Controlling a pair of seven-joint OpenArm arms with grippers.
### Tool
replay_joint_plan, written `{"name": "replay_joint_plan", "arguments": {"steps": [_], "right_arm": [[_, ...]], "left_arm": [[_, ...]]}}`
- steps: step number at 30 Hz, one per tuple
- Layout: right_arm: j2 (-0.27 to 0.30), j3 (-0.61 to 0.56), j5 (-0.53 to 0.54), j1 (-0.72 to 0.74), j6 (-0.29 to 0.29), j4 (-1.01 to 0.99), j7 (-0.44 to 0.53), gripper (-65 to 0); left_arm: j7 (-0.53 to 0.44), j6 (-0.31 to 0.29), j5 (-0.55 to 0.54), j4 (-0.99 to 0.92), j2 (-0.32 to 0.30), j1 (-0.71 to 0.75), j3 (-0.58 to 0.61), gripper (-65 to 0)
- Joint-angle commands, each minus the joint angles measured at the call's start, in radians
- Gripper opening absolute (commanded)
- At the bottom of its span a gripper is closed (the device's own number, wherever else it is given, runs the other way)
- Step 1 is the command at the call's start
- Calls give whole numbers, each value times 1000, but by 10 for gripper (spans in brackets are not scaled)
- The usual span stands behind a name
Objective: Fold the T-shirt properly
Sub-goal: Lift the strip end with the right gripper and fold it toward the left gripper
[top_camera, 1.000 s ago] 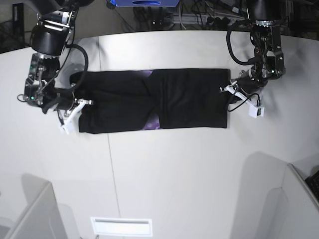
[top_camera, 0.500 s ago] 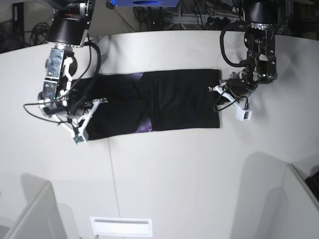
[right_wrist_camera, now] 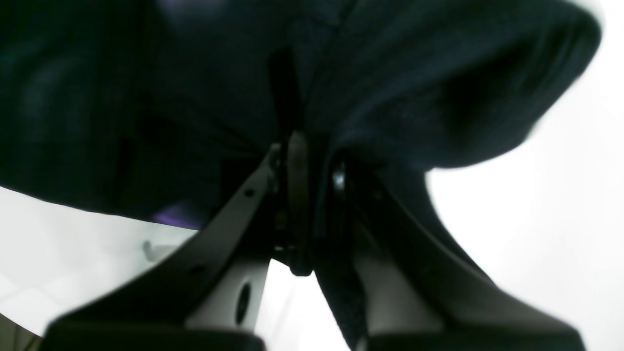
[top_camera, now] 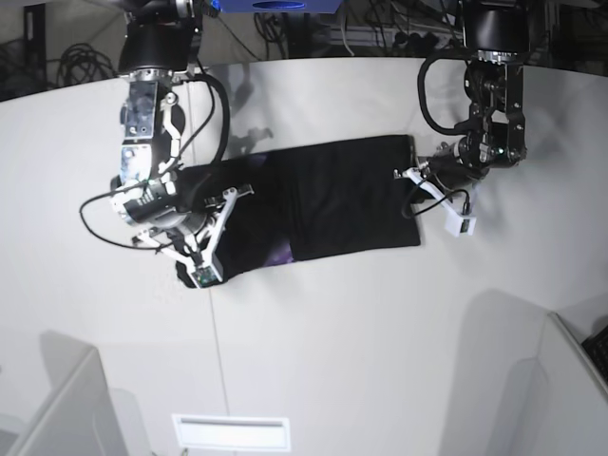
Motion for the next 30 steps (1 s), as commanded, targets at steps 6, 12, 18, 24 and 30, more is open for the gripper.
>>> {"name": "replay_joint_plan", "arguments": {"steps": [6, 12, 18, 24, 30], "right_arm": [[-48, -15, 5, 20, 3, 70, -5, -650], [-55, -111, 5, 18, 3, 75, 0, -650], [-63, -167, 5, 24, 3, 75, 0, -650], [-69, -247, 5, 18, 2, 75, 55, -650], [-71, -342, 9, 0, -78, 77, 110, -650]], "left_arm": [[20, 14, 19, 5, -36, 4, -3, -650], [20, 14, 19, 5, -38, 0, -3, -650], [20, 14, 19, 0, -38, -8, -3, -650], [20, 14, 27, -6, -38, -8, -3, -650], [20, 9, 179, 3, -35, -8, -3, -650]]}}
